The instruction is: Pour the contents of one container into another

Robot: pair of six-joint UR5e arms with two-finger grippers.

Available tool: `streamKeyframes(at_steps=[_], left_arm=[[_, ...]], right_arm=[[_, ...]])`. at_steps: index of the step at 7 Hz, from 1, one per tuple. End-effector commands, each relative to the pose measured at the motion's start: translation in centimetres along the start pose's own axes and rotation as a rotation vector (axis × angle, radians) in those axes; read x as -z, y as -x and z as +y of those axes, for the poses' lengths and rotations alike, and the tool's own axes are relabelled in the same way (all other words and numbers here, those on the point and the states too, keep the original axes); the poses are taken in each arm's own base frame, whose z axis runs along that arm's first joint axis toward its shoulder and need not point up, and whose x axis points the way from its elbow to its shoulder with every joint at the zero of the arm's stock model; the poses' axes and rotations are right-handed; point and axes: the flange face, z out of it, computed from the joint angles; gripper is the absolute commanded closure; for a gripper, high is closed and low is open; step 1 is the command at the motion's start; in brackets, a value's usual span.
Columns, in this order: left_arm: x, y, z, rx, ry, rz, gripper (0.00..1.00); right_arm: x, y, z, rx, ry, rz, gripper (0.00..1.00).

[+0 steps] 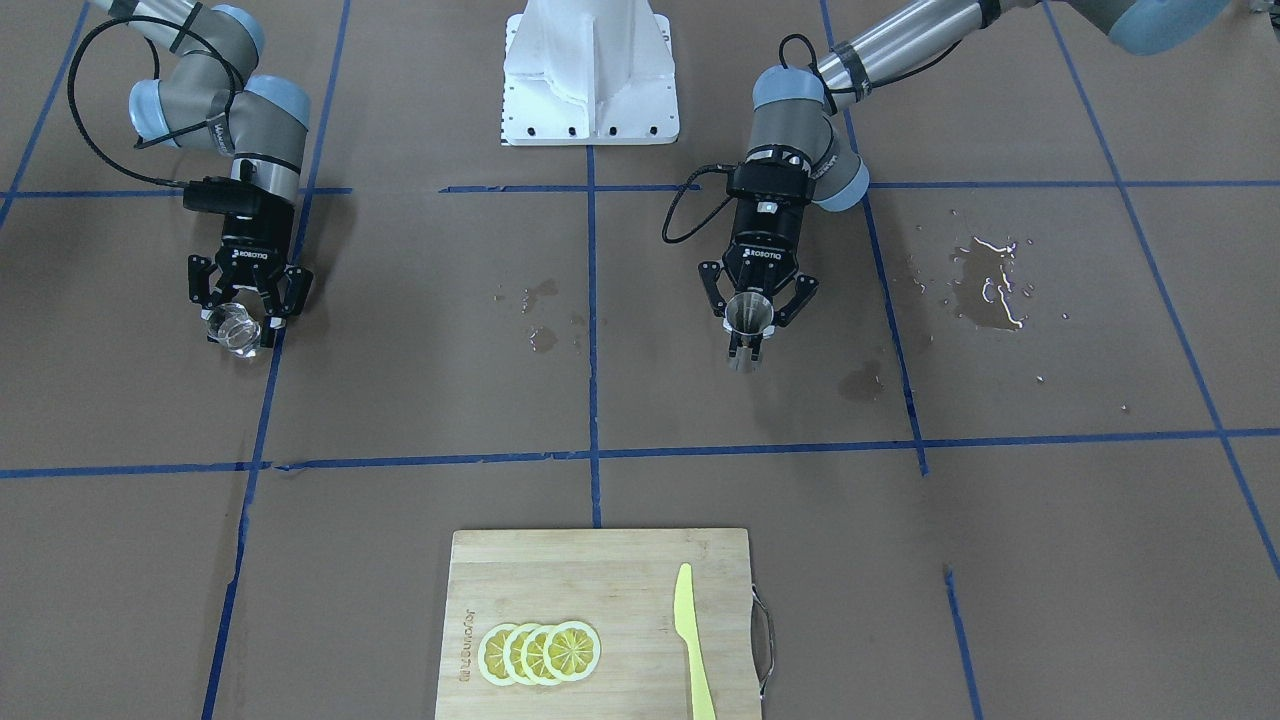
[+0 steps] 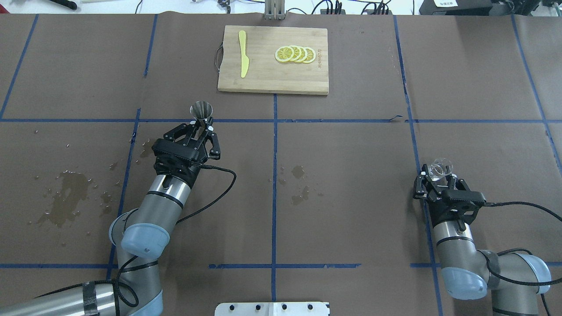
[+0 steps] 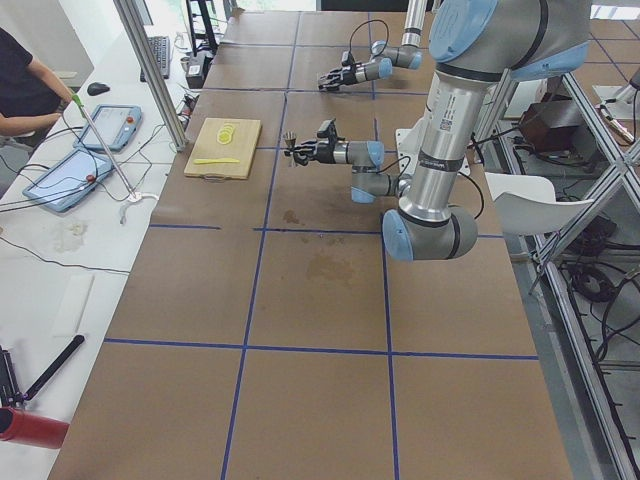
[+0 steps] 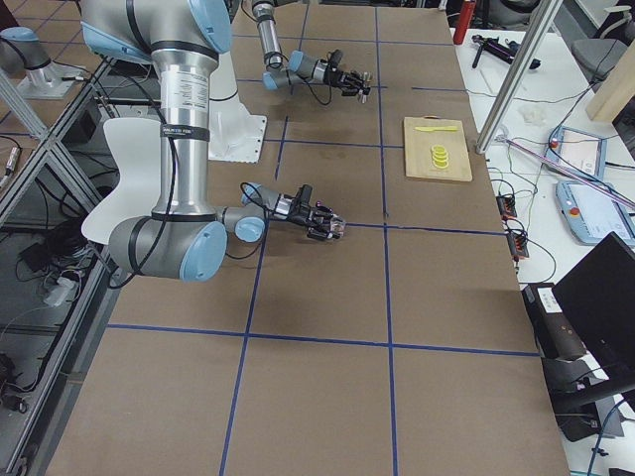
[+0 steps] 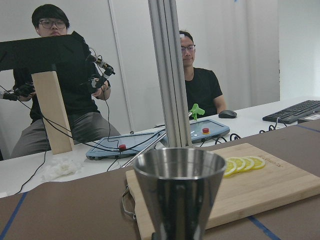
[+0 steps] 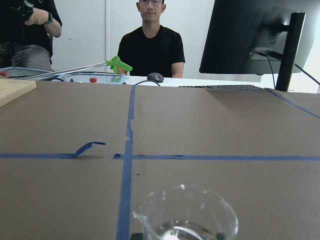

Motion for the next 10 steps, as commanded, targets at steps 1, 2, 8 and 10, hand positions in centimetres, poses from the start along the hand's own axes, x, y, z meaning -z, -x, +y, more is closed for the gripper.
streamKeyframes(at_steps=[1, 2, 8, 10], left_arm=[[0.0, 0.0, 0.0, 0.000, 0.000, 0.000, 1.00], [0.0, 0.0, 0.0, 0.000, 0.000, 0.000, 1.00], [-0.4, -4.4, -2.5, 0.053, 0.038, 0.150, 1.00], [-0.6, -5.7, -3.1, -0.017, 0.029, 0.174, 1.00]], right_arm=[[-0.1, 0.0, -0.3, 0.038, -0.003, 0.002, 0.92], [0.1, 0.3, -1.1, 0.063, -0.006, -0.029, 0.97], [2.0, 13.1, -9.7, 0.006, -0.057, -0.248, 1.00], [3.9, 17.5, -12.6, 0.034, -0.056, -0.318, 1.00]])
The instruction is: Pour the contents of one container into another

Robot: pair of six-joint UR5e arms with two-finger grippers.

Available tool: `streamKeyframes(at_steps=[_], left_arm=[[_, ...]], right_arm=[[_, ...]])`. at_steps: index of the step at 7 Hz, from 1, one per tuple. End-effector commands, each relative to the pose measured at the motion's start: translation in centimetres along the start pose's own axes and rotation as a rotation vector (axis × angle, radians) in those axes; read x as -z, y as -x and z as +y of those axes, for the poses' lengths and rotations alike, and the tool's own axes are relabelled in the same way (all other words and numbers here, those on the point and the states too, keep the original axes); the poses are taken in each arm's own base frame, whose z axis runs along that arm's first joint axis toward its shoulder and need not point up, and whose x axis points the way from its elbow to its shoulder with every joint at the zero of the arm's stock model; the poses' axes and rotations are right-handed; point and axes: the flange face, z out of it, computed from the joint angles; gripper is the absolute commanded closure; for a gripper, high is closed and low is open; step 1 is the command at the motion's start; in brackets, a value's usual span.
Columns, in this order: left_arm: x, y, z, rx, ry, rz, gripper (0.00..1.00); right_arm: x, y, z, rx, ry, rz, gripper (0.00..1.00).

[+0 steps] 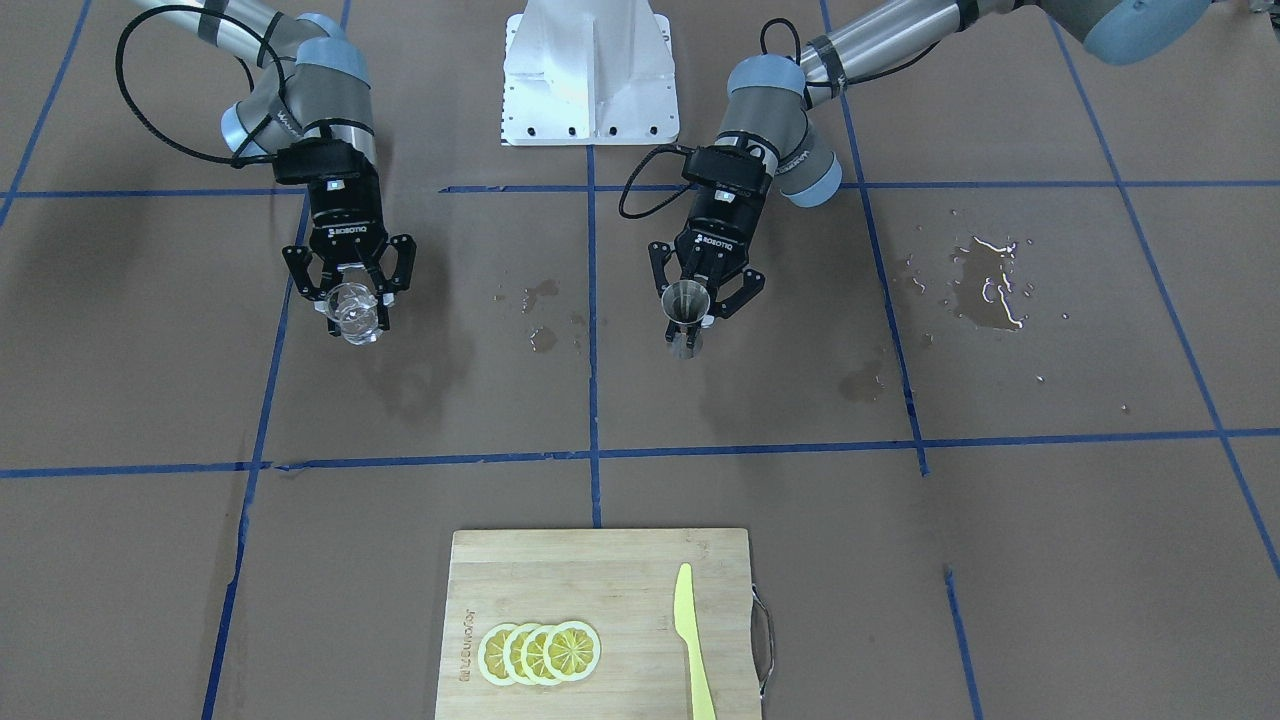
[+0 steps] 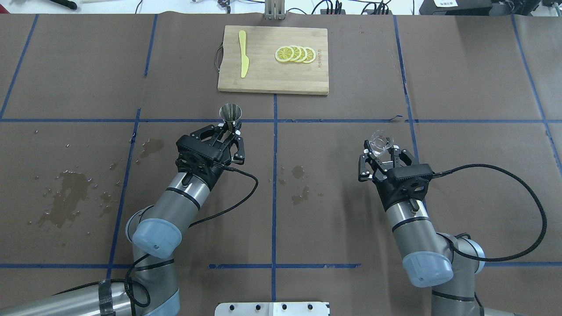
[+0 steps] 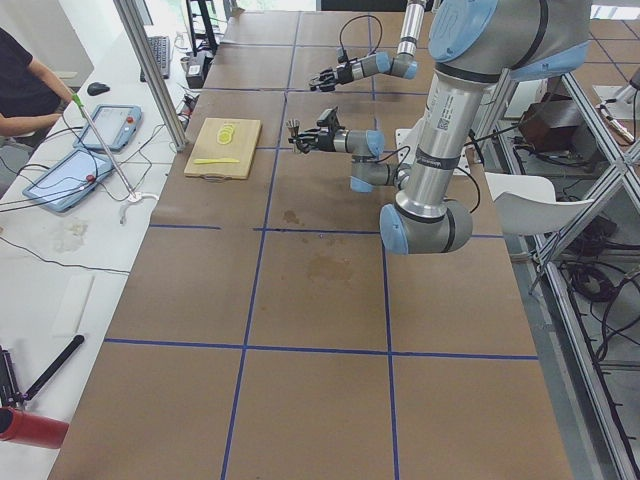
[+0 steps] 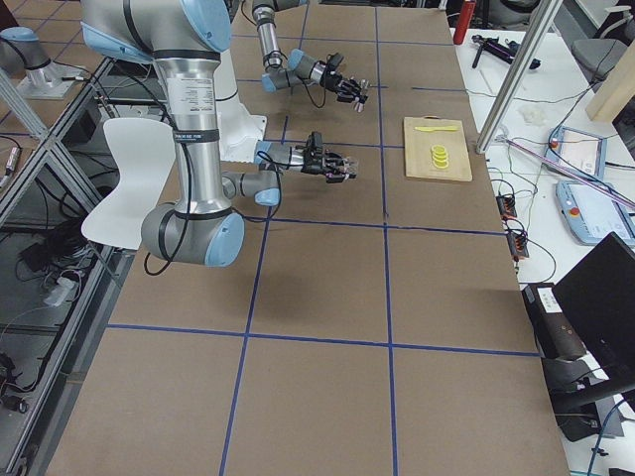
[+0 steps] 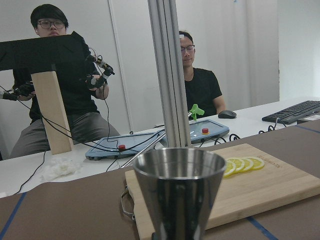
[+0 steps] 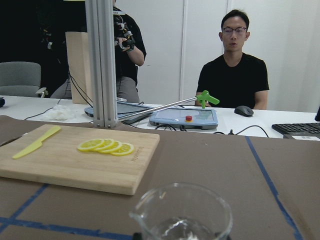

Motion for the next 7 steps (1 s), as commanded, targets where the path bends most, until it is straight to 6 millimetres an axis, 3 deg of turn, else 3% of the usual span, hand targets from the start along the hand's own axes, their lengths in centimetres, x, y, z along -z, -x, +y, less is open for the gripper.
streamKeyframes(at_steps=[1, 3, 4, 5, 7], left_arm=[[-0.7, -1.8, -0.9, -0.027, -0.007, 0.023, 1.00], [-1.0, -2.9, -1.1, -0.019, 0.001, 0.053, 1.00], [-1.3, -3.5, -0.9, -0.022, 0.010, 0.062, 1.00], [-1.4, -3.6, -1.0, -0.021, 0.009, 0.063, 1.00], [-1.2, -3.8, -0.5, -0.024, 0.010, 0.057, 1.00]], right_arm=[[1.2, 4.0, -3.4, 0.008, 0.031, -0.097, 1.00], [2.0, 6.5, -6.5, 0.033, 0.038, -0.112, 1.00], [1.8, 9.4, -8.5, 0.003, 0.031, -0.130, 1.00], [1.8, 10.7, -9.2, 0.031, 0.042, -0.119, 1.00], [2.2, 13.7, -13.2, 0.136, 0.054, -0.093, 1.00]])
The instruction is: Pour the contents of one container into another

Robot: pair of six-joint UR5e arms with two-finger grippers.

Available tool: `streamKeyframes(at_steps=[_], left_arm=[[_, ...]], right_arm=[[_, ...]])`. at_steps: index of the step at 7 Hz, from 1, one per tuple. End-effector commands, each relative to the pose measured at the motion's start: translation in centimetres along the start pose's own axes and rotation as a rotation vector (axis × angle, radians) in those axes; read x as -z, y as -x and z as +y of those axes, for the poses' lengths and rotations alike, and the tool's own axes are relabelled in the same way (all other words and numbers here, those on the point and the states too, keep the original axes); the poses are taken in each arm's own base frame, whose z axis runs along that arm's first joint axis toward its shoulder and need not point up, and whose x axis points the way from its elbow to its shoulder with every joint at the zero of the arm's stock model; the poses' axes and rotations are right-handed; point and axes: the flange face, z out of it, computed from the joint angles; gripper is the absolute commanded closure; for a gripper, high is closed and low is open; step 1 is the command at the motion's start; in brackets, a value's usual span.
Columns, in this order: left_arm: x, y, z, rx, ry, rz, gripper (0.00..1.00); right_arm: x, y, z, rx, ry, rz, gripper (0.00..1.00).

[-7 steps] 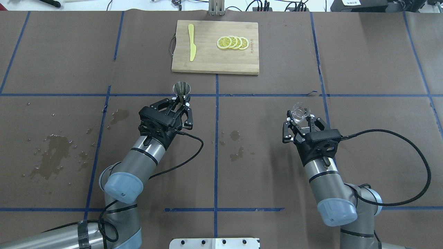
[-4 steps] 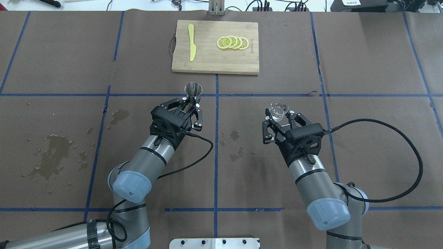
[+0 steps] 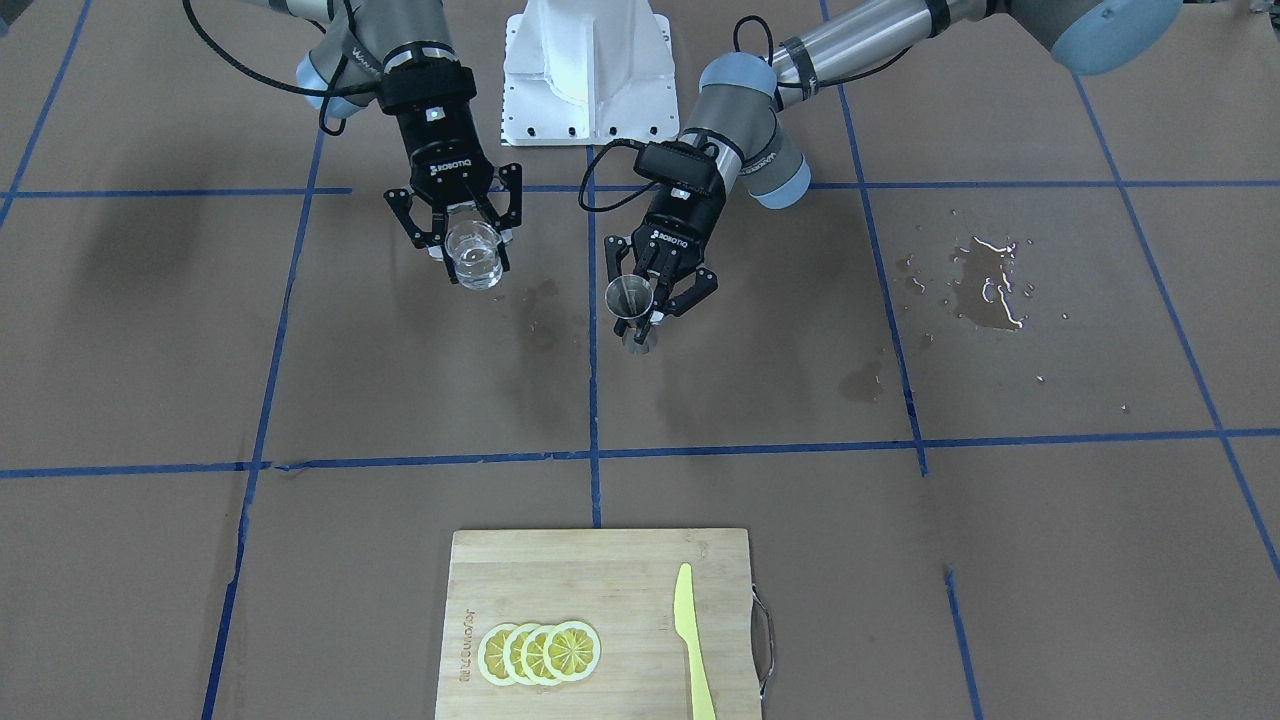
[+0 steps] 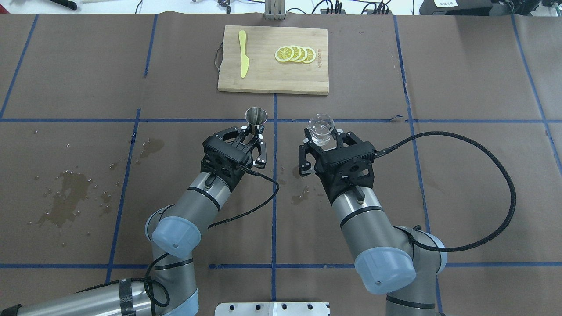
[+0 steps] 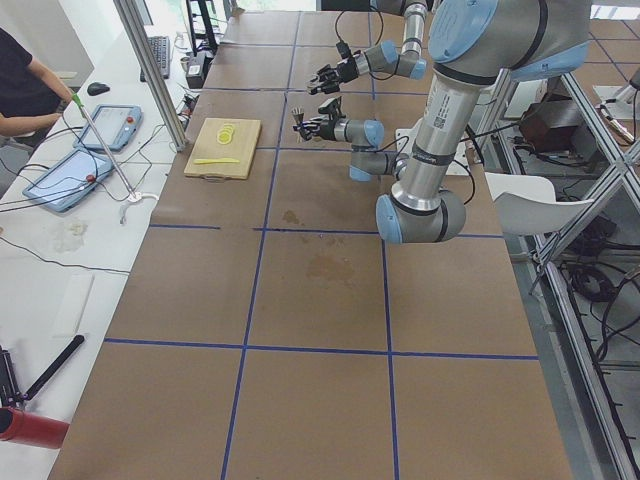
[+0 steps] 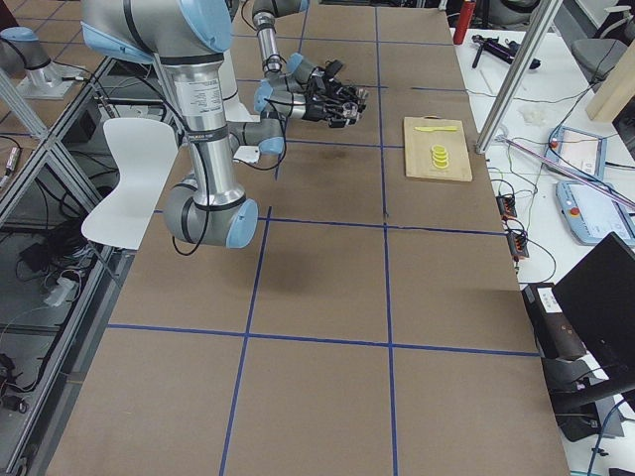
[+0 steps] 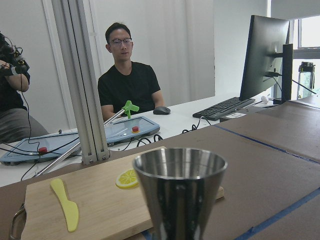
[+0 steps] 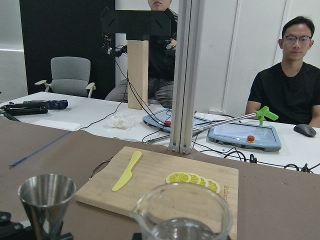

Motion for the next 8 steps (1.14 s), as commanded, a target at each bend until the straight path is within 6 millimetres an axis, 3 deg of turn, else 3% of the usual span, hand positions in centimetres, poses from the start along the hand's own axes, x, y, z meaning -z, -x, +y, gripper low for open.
streamKeyframes(at_steps=[1, 2, 4, 5, 8], left_arm=[[0.2, -0.2, 0.3, -0.001, 0.002, 0.000, 1.00], [0.4, -0.5, 0.4, -0.001, 0.004, 0.004, 1.00], [1.1, -1.3, 0.8, 0.001, 0.001, -0.005, 1.00], [1.1, -1.5, 0.7, 0.005, -0.001, -0.002, 1.00], [1.2, -2.8, 0.7, 0.011, -0.003, 0.002, 1.00]], right_arm=[[-0.3, 2.3, -3.3, 0.068, 0.009, 0.022, 1.00], [-1.2, 1.9, -3.6, 0.102, 0.042, 0.011, 1.00], [-2.6, 3.8, -6.7, 0.155, 0.070, 0.040, 1.00], [-3.2, 3.8, -7.4, 0.160, 0.078, 0.045, 1.00], [-3.1, 5.2, -6.9, 0.224, 0.132, 0.061, 1.00]])
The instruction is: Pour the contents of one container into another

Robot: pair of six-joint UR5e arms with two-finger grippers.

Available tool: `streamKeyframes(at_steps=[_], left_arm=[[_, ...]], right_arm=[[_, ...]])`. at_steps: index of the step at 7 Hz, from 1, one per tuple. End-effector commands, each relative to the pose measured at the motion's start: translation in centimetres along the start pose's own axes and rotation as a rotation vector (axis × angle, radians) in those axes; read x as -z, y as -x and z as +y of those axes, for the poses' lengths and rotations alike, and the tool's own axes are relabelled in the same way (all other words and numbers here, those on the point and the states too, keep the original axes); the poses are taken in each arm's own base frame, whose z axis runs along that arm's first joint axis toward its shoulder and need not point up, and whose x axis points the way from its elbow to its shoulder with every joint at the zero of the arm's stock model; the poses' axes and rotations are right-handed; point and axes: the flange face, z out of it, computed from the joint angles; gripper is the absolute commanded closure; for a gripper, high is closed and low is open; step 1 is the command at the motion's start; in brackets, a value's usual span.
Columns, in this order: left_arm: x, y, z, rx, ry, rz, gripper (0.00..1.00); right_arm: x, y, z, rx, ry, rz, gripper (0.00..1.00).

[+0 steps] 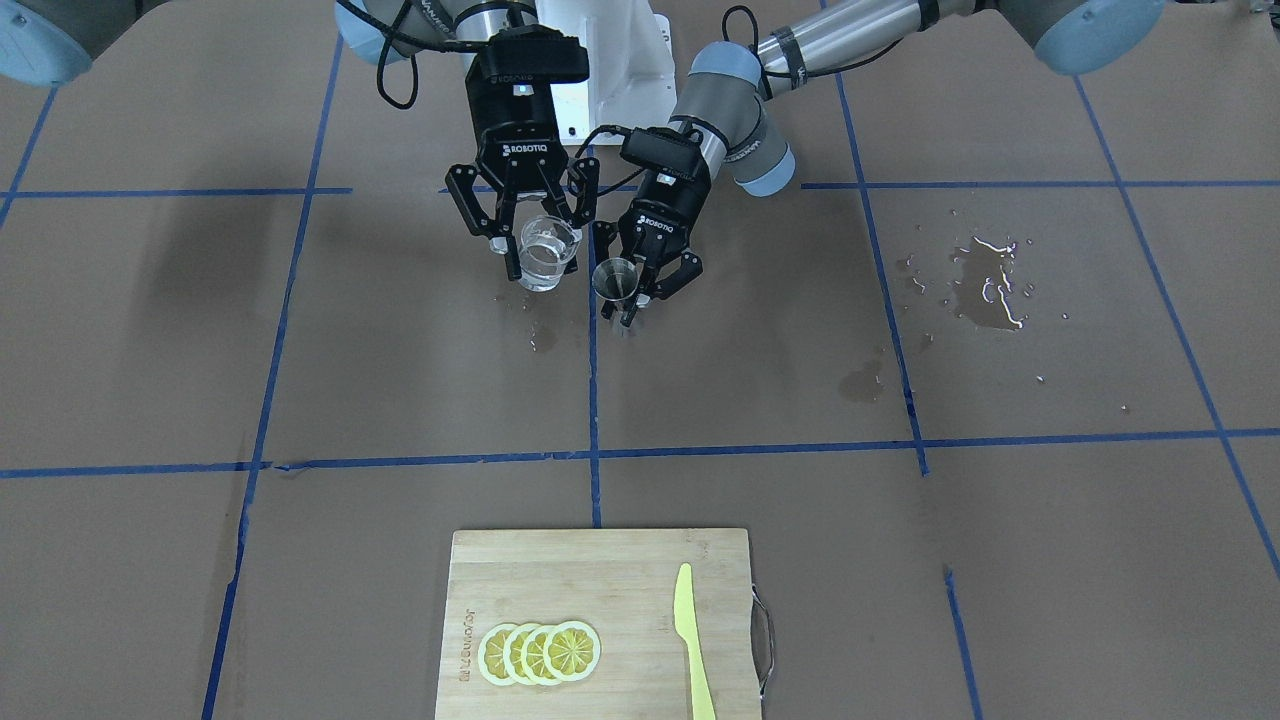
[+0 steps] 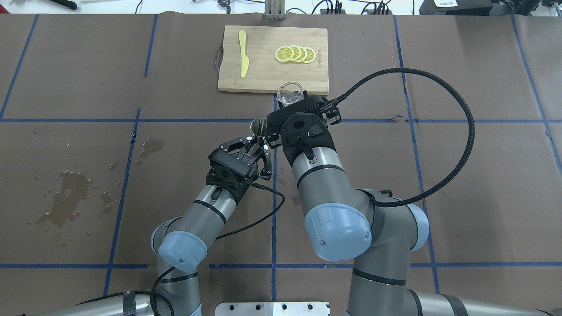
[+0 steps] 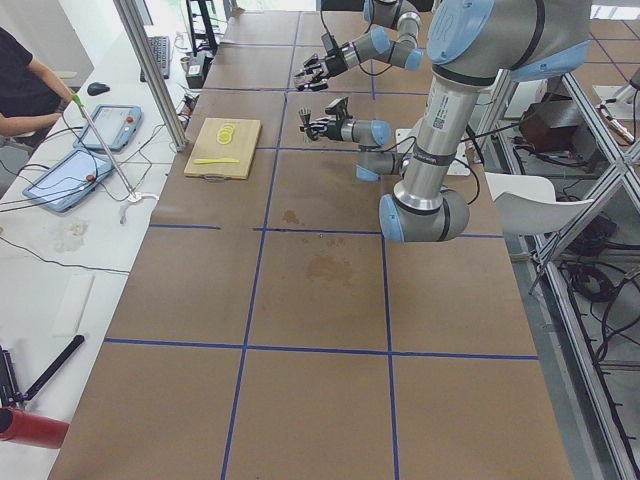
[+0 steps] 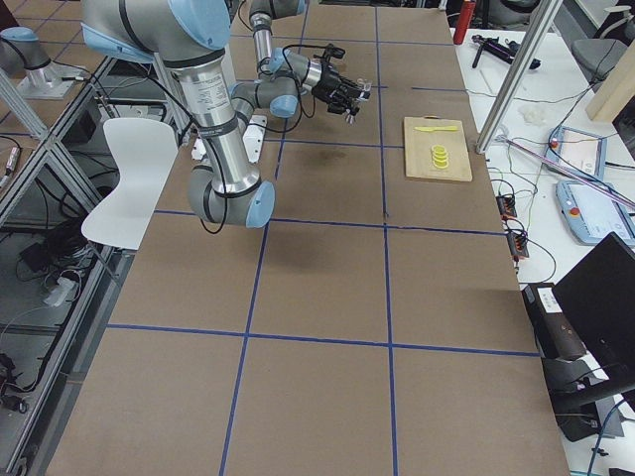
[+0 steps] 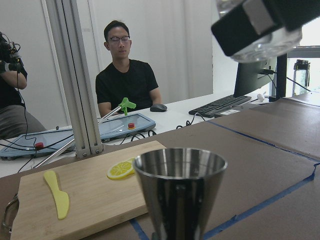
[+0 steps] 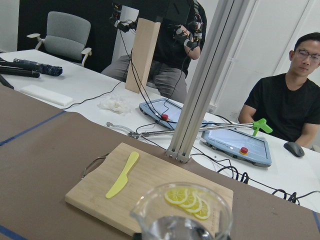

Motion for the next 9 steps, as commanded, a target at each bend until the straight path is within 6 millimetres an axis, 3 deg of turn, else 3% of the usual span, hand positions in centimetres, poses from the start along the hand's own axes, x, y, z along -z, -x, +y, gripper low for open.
streamKeyframes(at_steps=[1, 9], left_arm=[[-0.9, -1.3, -0.1, 0.000, 0.001, 0.000, 1.00], [-1.9, -2.5, 0.0, -0.003, 0.002, -0.005, 1.00]], right_arm=[[0.5, 0.8, 0.4, 0.029, 0.021, -0.002, 1.00], [1.0, 0.6, 0.1, 0.180, 0.047, 0.013, 1.00]])
